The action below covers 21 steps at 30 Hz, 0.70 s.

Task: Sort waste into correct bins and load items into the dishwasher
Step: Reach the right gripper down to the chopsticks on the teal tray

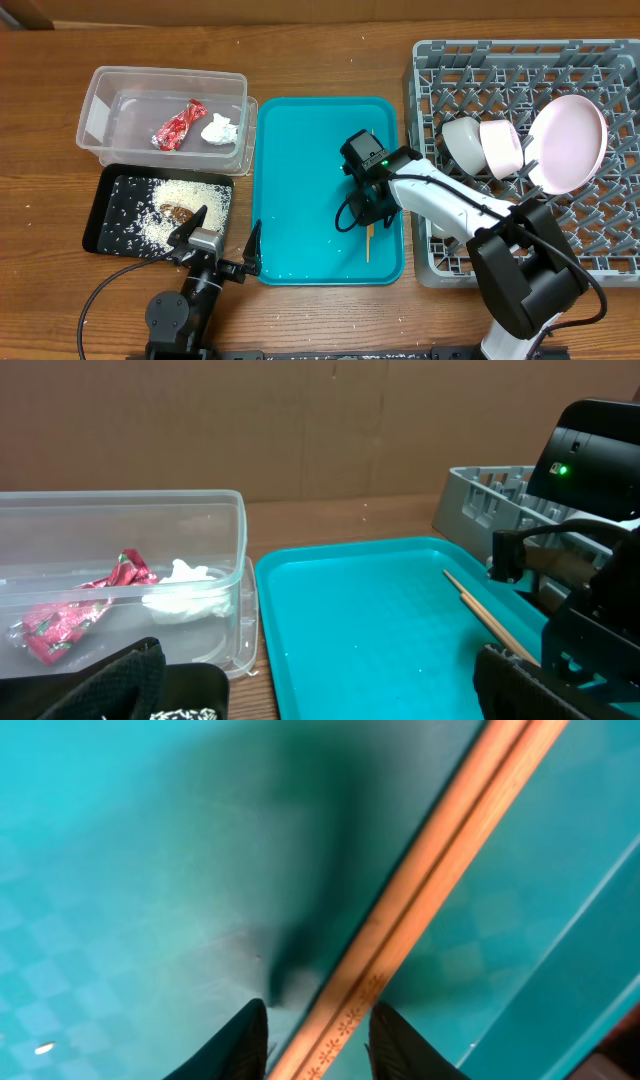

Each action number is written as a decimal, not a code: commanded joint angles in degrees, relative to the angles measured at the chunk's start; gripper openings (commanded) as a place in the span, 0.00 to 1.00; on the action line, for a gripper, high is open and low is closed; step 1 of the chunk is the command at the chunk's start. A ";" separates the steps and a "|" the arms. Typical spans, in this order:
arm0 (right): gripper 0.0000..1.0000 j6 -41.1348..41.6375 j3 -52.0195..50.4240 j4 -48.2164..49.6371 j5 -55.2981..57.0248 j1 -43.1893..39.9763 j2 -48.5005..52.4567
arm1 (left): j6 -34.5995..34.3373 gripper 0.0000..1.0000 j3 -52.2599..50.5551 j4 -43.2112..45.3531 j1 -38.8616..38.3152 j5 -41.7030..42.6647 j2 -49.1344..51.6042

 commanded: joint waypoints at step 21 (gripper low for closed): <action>0.32 3.26 0.83 2.91 -3.21 0.20 -0.48 | 1.09 1.00 -0.28 0.15 0.33 0.85 -0.66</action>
